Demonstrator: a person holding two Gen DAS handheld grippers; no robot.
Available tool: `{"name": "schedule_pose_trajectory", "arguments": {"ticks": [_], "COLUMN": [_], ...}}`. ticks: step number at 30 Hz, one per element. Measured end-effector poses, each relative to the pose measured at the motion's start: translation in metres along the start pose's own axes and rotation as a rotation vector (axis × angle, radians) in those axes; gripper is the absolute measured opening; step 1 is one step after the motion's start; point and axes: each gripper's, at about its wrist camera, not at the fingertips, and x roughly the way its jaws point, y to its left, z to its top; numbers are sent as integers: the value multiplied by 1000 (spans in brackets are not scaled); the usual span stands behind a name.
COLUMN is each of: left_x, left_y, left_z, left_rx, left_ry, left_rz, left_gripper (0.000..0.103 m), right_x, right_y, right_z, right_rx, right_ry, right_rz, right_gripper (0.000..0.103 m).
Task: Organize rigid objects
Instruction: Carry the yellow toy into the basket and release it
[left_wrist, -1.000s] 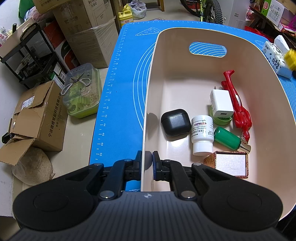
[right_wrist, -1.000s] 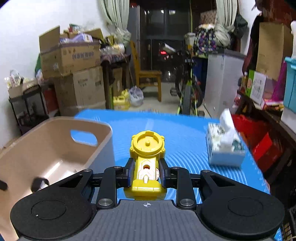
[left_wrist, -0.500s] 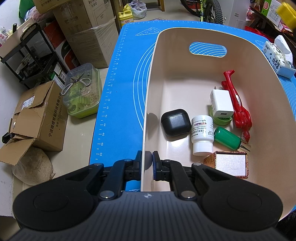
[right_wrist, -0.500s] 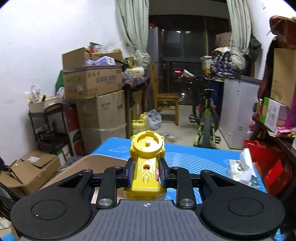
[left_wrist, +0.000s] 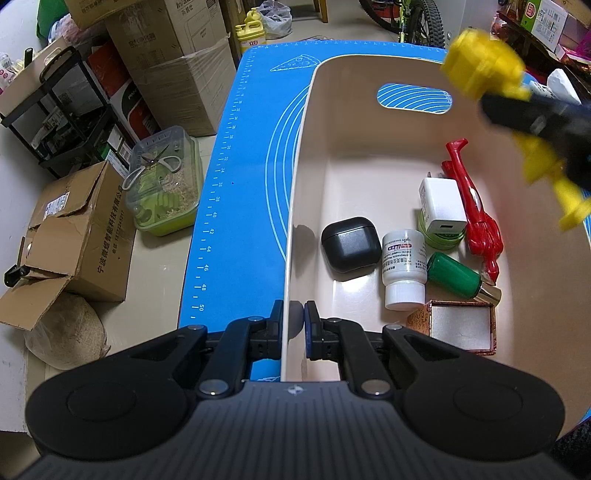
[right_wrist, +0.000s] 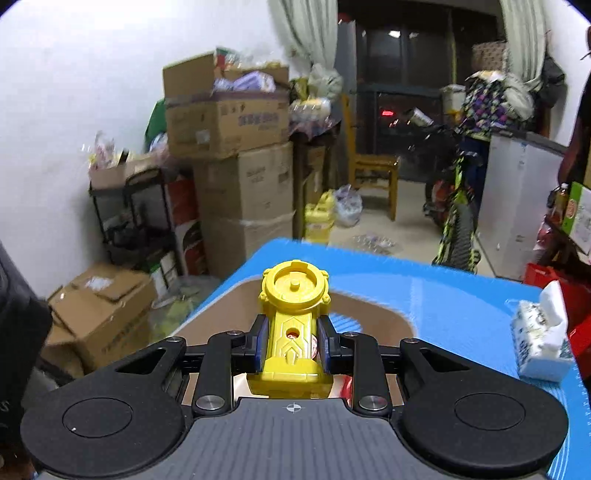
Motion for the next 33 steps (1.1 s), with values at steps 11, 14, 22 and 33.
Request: {"name": "schedule_pose_trajectory", "arguments": {"ticks": [11,14,22,33], "left_x": [1,2,2,-26], "left_y": [-1,-1,-2,-7], "left_z": [0,1,4,2], "left_rx": [1,-1,-11,-48], "left_ry": [1,1,-3,-89], "left_rz": [1,2,10,-52], "left_gripper": [12,12,12,46], "right_x": [41,42,9,-35], "right_y": [12,12,12,-21], "right_z": [-25,-33,-24,-16], "right_rx": [5,14,-13,97], "right_ry": [274,306,213,113], "right_rz": [-8,-9,-36,-100], "right_gripper": [36,37,69,91]}}
